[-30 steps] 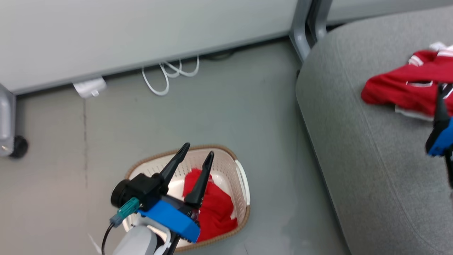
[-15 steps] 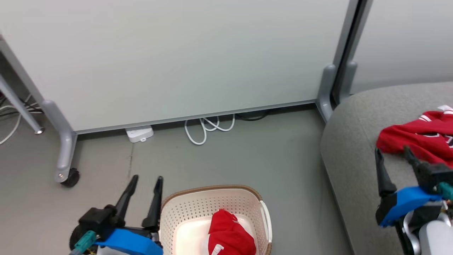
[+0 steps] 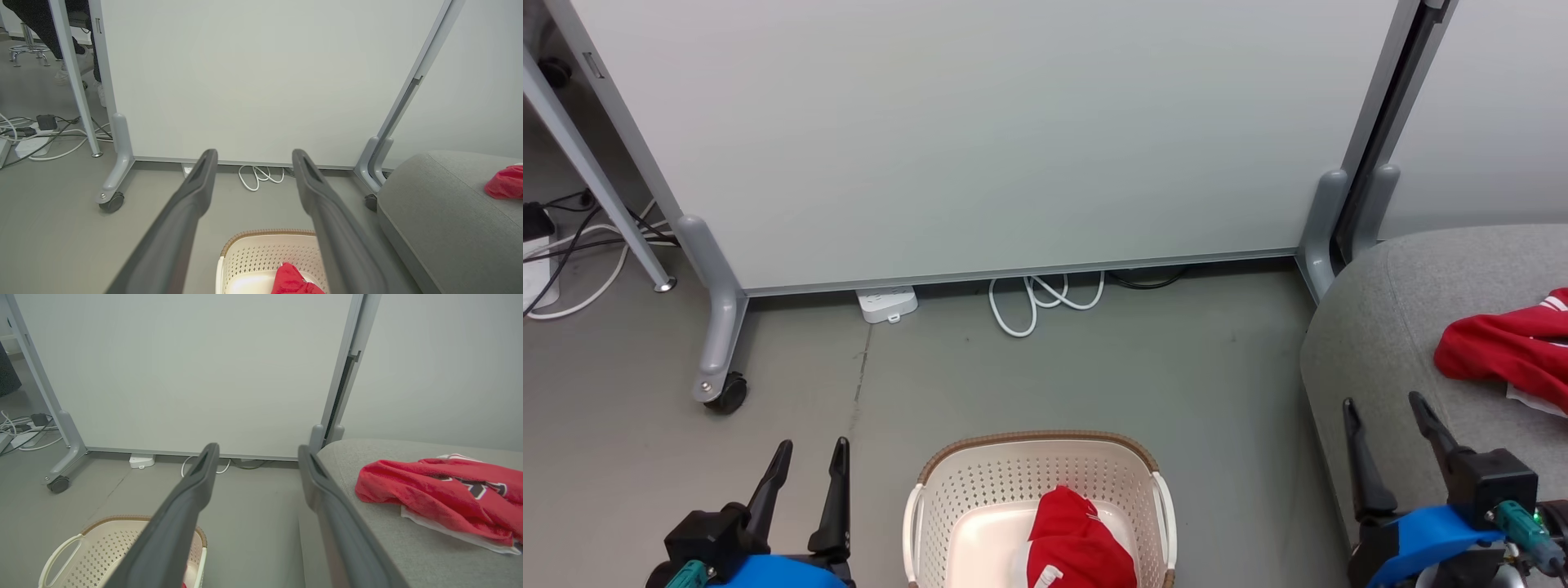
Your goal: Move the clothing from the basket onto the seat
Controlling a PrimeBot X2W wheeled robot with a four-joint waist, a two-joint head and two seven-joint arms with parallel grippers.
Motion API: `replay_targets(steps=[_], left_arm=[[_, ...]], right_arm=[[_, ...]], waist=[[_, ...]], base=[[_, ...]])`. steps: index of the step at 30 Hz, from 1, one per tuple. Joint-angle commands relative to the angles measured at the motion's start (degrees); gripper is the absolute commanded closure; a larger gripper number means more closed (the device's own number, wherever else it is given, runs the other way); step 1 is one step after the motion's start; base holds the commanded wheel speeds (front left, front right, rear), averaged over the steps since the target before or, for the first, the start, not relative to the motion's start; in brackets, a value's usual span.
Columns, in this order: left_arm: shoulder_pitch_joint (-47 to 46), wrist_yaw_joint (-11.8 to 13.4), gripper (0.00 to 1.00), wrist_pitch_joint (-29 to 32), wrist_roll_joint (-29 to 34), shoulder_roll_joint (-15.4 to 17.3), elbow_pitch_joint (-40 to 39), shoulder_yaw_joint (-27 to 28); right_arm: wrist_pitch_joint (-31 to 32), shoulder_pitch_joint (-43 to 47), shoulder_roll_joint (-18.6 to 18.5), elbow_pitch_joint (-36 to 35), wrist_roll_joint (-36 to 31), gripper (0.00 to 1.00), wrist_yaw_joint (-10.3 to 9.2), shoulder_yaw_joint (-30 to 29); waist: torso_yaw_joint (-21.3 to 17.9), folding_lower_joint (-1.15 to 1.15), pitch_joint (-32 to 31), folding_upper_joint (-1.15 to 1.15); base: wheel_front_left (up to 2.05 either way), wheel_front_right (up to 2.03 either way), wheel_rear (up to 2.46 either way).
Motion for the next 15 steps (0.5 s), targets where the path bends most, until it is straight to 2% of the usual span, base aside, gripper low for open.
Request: replay_targets(steps=[1,15], left_arm=[[0.8,-0.1,0.0,-0.2,0.3,0.1,0.1,0.3],[0.6,-0.6,0.0,-0.2,1.5,-1.0,1.1,1.2]], right_arm=[[0.1,0.9,0.4,-0.4,-0.1,0.0,-0.04,0.2],[1.6,2.0,0.7,-1.7,-0.2,0.0,-0.04,2.6]], waist=[[0.1,0.0,0.0,0.0],[0.8,0.0,0.0,0.0]], base=[[0.0,0.0,0.0],[0.0,0.0,0.0]])
